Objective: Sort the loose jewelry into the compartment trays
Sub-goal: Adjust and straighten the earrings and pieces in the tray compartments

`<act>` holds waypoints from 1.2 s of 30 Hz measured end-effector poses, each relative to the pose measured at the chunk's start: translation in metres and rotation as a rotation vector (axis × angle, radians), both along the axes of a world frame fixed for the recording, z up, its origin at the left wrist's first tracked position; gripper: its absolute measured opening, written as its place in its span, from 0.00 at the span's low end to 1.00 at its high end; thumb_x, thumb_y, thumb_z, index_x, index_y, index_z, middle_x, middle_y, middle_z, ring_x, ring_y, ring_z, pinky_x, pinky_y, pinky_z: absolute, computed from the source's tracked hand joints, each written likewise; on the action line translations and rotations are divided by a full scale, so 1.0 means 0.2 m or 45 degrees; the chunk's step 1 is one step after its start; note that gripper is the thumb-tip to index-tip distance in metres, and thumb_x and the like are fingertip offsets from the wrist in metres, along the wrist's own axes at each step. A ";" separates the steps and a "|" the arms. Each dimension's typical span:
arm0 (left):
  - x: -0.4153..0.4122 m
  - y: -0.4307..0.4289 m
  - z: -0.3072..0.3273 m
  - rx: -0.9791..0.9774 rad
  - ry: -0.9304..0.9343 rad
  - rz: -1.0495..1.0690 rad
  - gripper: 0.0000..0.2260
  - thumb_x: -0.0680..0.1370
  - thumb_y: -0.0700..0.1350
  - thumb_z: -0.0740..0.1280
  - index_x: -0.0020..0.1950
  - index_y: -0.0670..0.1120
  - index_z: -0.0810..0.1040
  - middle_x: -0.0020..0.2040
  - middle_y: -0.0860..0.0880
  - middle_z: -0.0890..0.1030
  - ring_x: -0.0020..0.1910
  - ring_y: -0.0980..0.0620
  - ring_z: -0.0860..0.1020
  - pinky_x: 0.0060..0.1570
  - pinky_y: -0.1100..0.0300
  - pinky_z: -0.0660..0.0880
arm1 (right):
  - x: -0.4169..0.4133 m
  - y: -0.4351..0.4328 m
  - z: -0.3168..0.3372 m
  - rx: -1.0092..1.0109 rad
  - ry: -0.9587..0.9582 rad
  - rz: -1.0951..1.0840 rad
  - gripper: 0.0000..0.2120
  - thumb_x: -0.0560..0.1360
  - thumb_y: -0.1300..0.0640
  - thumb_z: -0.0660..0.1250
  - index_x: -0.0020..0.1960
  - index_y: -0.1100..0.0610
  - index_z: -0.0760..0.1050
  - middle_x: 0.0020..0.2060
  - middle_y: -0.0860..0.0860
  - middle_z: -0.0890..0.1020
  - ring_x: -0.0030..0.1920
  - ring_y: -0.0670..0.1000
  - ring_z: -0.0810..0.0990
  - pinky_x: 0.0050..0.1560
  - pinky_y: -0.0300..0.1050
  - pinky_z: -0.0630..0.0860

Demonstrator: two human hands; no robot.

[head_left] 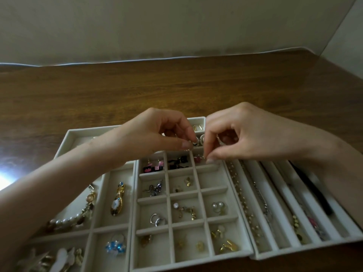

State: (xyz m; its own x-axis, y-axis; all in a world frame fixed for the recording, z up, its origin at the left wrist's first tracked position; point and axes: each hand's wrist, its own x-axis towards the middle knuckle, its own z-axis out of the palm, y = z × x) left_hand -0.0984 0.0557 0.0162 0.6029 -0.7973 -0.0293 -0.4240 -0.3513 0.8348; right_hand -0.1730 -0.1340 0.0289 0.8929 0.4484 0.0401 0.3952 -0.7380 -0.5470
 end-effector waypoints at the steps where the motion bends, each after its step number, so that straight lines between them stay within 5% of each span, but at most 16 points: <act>1: 0.00 0.00 0.00 -0.001 -0.006 -0.007 0.06 0.71 0.38 0.71 0.45 0.47 0.81 0.42 0.43 0.82 0.44 0.42 0.79 0.48 0.48 0.75 | 0.01 -0.01 0.00 0.033 0.010 -0.033 0.02 0.69 0.57 0.74 0.40 0.52 0.81 0.36 0.43 0.80 0.39 0.45 0.78 0.37 0.35 0.72; 10: -0.01 0.00 0.00 0.041 -0.002 -0.030 0.05 0.70 0.40 0.73 0.43 0.48 0.81 0.34 0.54 0.81 0.32 0.61 0.75 0.34 0.69 0.72 | 0.04 -0.01 -0.02 0.557 0.376 -0.153 0.06 0.66 0.63 0.72 0.42 0.62 0.79 0.38 0.56 0.84 0.38 0.52 0.84 0.38 0.39 0.79; 16: -0.05 -0.02 0.00 0.098 -0.076 -0.022 0.04 0.69 0.47 0.73 0.40 0.49 0.80 0.29 0.57 0.77 0.25 0.63 0.71 0.27 0.73 0.66 | 0.03 0.01 -0.01 0.683 0.384 -0.167 0.07 0.65 0.65 0.71 0.43 0.64 0.78 0.38 0.55 0.84 0.38 0.51 0.84 0.39 0.41 0.81; 25: -0.04 -0.02 -0.03 0.142 -0.242 0.042 0.07 0.70 0.49 0.72 0.36 0.49 0.78 0.30 0.54 0.77 0.25 0.62 0.70 0.27 0.69 0.67 | 0.03 0.04 -0.04 0.646 0.306 -0.291 0.05 0.68 0.68 0.71 0.43 0.63 0.80 0.38 0.58 0.84 0.36 0.52 0.84 0.37 0.39 0.80; 36: -0.02 -0.01 -0.04 -0.035 -0.080 0.155 0.03 0.71 0.47 0.71 0.38 0.49 0.81 0.34 0.49 0.81 0.32 0.56 0.74 0.35 0.59 0.71 | 0.04 0.04 0.03 0.610 0.276 -0.357 0.08 0.68 0.64 0.71 0.47 0.63 0.81 0.40 0.57 0.85 0.40 0.54 0.85 0.41 0.43 0.82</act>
